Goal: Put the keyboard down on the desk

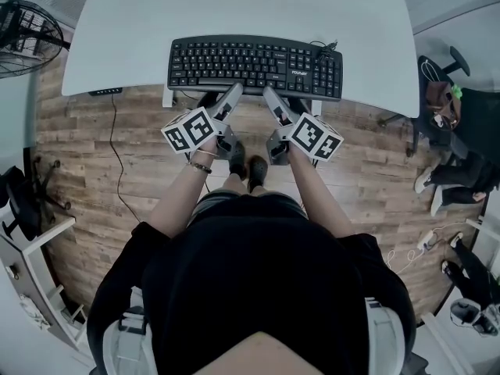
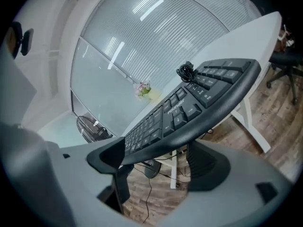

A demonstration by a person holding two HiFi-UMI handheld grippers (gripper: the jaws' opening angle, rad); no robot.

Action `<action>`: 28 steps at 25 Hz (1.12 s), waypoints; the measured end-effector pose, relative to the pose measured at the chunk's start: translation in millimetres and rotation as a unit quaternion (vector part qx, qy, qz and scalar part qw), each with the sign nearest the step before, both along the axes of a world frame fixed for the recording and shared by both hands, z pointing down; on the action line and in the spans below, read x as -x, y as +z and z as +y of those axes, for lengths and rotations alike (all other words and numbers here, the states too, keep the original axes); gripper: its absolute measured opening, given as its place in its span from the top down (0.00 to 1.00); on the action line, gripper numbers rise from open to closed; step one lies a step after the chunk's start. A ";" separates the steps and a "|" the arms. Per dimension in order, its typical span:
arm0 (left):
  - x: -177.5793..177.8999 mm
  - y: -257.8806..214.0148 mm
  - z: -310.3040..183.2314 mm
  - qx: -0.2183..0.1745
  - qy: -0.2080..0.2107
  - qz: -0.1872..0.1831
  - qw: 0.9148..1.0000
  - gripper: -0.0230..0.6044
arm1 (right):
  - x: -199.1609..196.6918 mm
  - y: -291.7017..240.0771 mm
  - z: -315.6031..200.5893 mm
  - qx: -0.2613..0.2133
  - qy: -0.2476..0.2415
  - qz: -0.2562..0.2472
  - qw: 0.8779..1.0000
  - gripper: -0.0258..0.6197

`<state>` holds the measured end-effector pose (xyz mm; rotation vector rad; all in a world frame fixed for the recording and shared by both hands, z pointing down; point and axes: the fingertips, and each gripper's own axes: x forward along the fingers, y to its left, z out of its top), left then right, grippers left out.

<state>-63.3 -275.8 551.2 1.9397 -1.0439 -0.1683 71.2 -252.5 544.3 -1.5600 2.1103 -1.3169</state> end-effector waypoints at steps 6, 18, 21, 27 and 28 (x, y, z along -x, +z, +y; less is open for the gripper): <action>-3.1 -15.2 13.1 -0.014 0.010 0.005 1.000 0.36 | 8.5 -16.7 12.8 0.003 0.005 -0.036 0.999 0.35; -17.5 -37.6 39.7 0.000 0.031 0.022 0.999 0.37 | 10.2 -59.4 28.4 -0.051 -0.012 -0.001 0.999 0.39; -16.7 -54.4 41.7 -0.019 0.022 0.028 0.999 0.38 | 13.9 -68.7 28.9 -0.071 -0.031 0.010 0.997 0.42; -21.0 -90.8 40.0 -0.092 0.035 -0.001 0.995 0.45 | 21.8 -102.5 27.4 -0.141 -0.068 0.062 0.986 0.44; -22.5 -96.2 40.0 -0.105 0.038 -0.009 0.994 0.46 | 21.6 -108.3 27.3 -0.152 -0.070 0.071 0.983 0.45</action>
